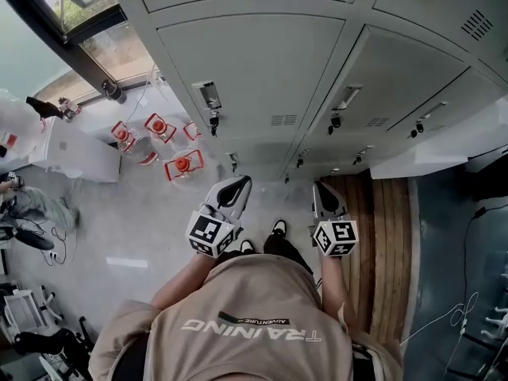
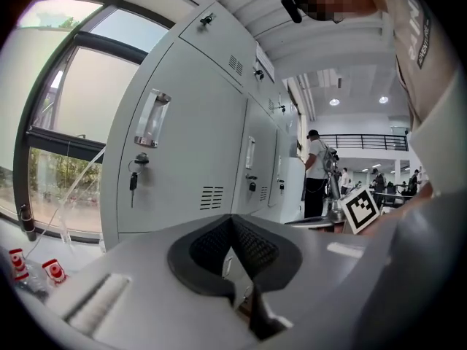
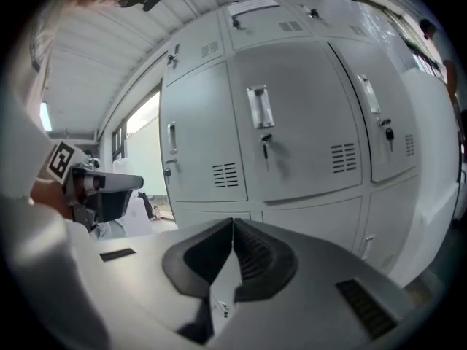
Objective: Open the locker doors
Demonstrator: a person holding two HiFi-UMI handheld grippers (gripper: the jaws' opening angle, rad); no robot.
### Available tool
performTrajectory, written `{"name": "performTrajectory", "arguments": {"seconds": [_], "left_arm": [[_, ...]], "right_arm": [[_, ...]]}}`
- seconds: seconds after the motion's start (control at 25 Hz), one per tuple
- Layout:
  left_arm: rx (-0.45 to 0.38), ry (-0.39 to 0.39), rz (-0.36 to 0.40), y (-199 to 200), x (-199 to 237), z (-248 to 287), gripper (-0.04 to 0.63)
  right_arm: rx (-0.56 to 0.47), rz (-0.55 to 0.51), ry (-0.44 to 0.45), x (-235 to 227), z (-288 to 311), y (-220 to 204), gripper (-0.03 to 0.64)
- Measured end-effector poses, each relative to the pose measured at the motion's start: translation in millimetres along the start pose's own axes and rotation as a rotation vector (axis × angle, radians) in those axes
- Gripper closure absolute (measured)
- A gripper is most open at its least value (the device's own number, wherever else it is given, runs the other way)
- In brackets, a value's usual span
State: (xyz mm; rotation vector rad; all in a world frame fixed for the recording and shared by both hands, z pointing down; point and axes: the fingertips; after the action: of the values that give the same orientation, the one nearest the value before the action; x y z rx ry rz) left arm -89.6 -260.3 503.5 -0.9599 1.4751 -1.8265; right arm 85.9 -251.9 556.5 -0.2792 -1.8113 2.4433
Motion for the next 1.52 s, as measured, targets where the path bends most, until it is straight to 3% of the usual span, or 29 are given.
{"name": "performTrajectory", "arguments": {"seconds": [0.12, 0.28, 0.56, 0.8, 1.12, 1.2, 1.28, 1.52], "left_arm": [[0.012, 0.018, 0.023, 6, 5, 17, 0.589], [0.017, 0.05, 0.046, 13, 11, 42, 0.589], [0.059, 0.112, 0.005, 0, 13, 67, 0.589], [0.096, 0.109, -0.02, -3, 8, 61, 0.589], [0.133, 0.159, 0.0, -8, 21, 29, 0.589], [0.146, 0.149, 0.001, -15, 22, 30, 0.589], [0.153, 0.129, -0.004, -20, 19, 36, 0.589], [0.151, 0.072, -0.014, -19, 8, 60, 0.589]], "right_arm": [[0.011, 0.044, 0.0, -25, 32, -4, 0.606], [0.08, -0.015, 0.012, -49, 70, -26, 0.606], [0.214, -0.098, 0.085, -60, 114, -90, 0.606], [0.268, -0.153, 0.054, -67, 156, -128, 0.604], [0.408, -0.218, 0.083, -61, 190, -174, 0.604], [0.413, -0.216, 0.071, -63, 195, -177, 0.6], [0.42, -0.216, 0.069, -64, 201, -178, 0.539], [0.407, -0.226, 0.096, -59, 213, -179, 0.532]]}}
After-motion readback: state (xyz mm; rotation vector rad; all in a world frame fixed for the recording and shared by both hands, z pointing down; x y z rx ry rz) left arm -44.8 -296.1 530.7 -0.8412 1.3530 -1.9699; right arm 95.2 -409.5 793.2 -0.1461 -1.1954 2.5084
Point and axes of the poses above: the fingertips, and each gripper's own axes: z forward along the fingers, x to its left, y out of its top, and after that the axes turned 10 degrees about -y, right-handed
